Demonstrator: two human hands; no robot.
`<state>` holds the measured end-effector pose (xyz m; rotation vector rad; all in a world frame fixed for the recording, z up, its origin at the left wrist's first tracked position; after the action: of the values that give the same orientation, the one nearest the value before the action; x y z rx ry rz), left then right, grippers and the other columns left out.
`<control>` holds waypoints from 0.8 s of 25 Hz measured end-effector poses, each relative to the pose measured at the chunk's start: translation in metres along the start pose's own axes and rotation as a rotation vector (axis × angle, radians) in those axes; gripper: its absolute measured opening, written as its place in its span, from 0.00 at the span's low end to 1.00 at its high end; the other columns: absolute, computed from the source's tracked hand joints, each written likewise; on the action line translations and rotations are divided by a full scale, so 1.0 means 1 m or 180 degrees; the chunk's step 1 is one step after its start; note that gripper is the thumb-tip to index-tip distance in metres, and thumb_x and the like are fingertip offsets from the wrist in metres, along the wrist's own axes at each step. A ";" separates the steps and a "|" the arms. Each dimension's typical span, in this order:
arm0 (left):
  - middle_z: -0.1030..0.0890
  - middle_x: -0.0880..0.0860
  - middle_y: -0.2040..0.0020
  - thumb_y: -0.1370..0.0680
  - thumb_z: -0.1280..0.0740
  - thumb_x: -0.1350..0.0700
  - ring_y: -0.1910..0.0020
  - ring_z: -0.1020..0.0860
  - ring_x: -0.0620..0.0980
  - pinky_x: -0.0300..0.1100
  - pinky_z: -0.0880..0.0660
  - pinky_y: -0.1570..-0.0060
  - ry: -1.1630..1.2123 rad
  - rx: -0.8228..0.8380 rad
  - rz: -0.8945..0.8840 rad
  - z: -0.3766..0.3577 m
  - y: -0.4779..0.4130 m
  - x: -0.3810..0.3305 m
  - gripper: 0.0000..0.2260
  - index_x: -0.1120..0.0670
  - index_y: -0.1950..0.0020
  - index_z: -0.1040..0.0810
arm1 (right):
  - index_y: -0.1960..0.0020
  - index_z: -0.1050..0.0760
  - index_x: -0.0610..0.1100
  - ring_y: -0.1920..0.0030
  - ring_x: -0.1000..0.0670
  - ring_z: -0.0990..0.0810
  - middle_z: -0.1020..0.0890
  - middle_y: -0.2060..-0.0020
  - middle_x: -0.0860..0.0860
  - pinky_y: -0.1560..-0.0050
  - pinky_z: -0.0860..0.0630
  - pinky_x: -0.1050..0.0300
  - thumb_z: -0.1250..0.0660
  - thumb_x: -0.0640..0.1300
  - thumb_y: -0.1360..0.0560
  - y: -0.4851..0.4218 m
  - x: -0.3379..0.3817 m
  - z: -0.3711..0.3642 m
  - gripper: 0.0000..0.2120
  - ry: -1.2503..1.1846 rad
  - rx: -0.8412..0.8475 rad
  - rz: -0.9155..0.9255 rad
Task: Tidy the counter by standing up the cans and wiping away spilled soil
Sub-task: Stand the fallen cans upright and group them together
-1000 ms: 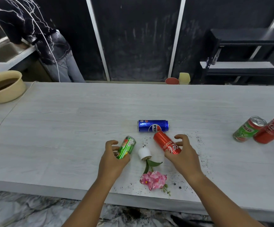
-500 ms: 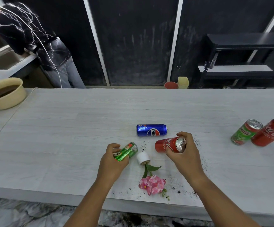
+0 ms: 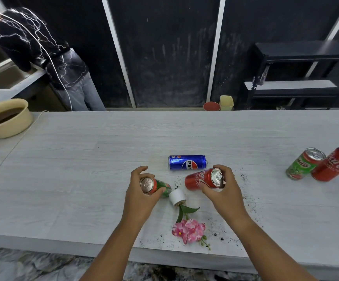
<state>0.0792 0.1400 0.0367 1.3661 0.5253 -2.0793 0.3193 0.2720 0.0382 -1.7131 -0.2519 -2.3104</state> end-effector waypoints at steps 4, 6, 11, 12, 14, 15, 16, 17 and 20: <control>0.17 0.40 0.41 0.34 0.13 0.48 0.42 0.19 0.34 0.26 0.23 0.51 0.0045 0.0030 -0.0025 -0.010 -0.006 -0.005 0.42 0.28 0.30 0.33 | 0.37 0.25 0.66 0.46 0.62 0.16 0.17 0.44 0.62 0.54 0.17 0.65 0.16 0.47 0.29 0.000 -0.005 -0.002 0.28 -0.0177 0.0013 -0.0078; 0.18 0.39 0.39 0.33 0.13 0.46 0.40 0.20 0.34 0.28 0.24 0.48 0.0007 0.0081 -0.0045 -0.015 -0.008 -0.006 0.40 0.28 0.30 0.33 | 0.36 0.25 0.67 0.46 0.62 0.16 0.18 0.45 0.68 0.53 0.18 0.66 0.16 0.49 0.30 -0.005 0.000 0.002 0.29 -0.0175 -0.0042 -0.0030; 0.19 0.36 0.39 0.32 0.14 0.45 0.40 0.20 0.37 0.26 0.25 0.49 -0.0009 0.0146 -0.0092 -0.022 -0.007 -0.001 0.35 0.30 0.34 0.30 | 0.36 0.28 0.67 0.42 0.60 0.21 0.20 0.41 0.61 0.49 0.23 0.63 0.17 0.55 0.32 -0.013 0.006 0.006 0.31 0.0122 -0.0020 0.0141; 0.19 0.34 0.40 0.33 0.13 0.45 0.40 0.21 0.36 0.26 0.24 0.49 0.0006 0.0166 -0.0091 -0.022 -0.007 0.001 0.34 0.30 0.35 0.29 | 0.35 0.28 0.66 0.41 0.61 0.22 0.21 0.41 0.60 0.49 0.25 0.63 0.17 0.55 0.33 -0.013 0.004 0.004 0.31 0.0171 0.0024 0.0150; 0.20 0.32 0.40 0.33 0.14 0.45 0.40 0.21 0.36 0.31 0.24 0.45 -0.0017 0.0210 -0.0069 -0.021 -0.005 0.006 0.33 0.31 0.36 0.28 | 0.34 0.28 0.66 0.41 0.63 0.25 0.22 0.41 0.60 0.48 0.27 0.64 0.18 0.55 0.32 -0.013 0.002 0.000 0.31 0.0245 0.0081 0.0162; 0.19 0.33 0.39 0.32 0.14 0.44 0.39 0.21 0.36 0.36 0.23 0.43 -0.0039 0.0226 -0.0031 -0.021 -0.004 0.009 0.32 0.32 0.36 0.28 | 0.33 0.28 0.67 0.41 0.64 0.26 0.23 0.41 0.61 0.47 0.27 0.63 0.18 0.55 0.31 -0.013 0.001 -0.002 0.31 0.0260 0.0098 0.0173; 0.19 0.34 0.39 0.32 0.14 0.44 0.38 0.20 0.38 0.39 0.23 0.41 -0.0054 0.0239 0.0013 -0.020 -0.002 0.012 0.31 0.32 0.36 0.27 | 0.32 0.28 0.67 0.39 0.64 0.27 0.23 0.40 0.63 0.46 0.26 0.63 0.18 0.54 0.30 -0.014 0.001 -0.004 0.31 0.0261 0.0120 0.0183; 0.18 0.35 0.38 0.31 0.15 0.43 0.38 0.20 0.40 0.42 0.22 0.40 -0.0056 0.0252 0.0049 -0.020 -0.001 0.014 0.29 0.32 0.36 0.26 | 0.32 0.28 0.66 0.38 0.64 0.26 0.22 0.39 0.64 0.43 0.26 0.62 0.18 0.54 0.30 -0.015 0.000 -0.005 0.31 0.0241 0.0150 0.0190; 0.17 0.36 0.39 0.30 0.16 0.44 0.40 0.19 0.40 0.45 0.20 0.40 -0.0020 0.0263 0.0103 -0.018 0.001 0.015 0.27 0.32 0.36 0.24 | 0.30 0.27 0.62 0.37 0.65 0.23 0.20 0.36 0.64 0.42 0.24 0.63 0.18 0.50 0.28 -0.020 -0.002 -0.011 0.31 0.0076 0.0256 0.0148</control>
<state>0.0874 0.1467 0.0159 1.4050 0.4162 -2.0991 0.3040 0.2883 0.0332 -1.6348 -0.2932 -2.2545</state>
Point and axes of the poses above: each hand's wrist, its own y-axis away from the middle knuckle, its own z-axis out of the back of the hand, x = y × z, the point moved 1 cm from there along -y, towards the middle knuckle
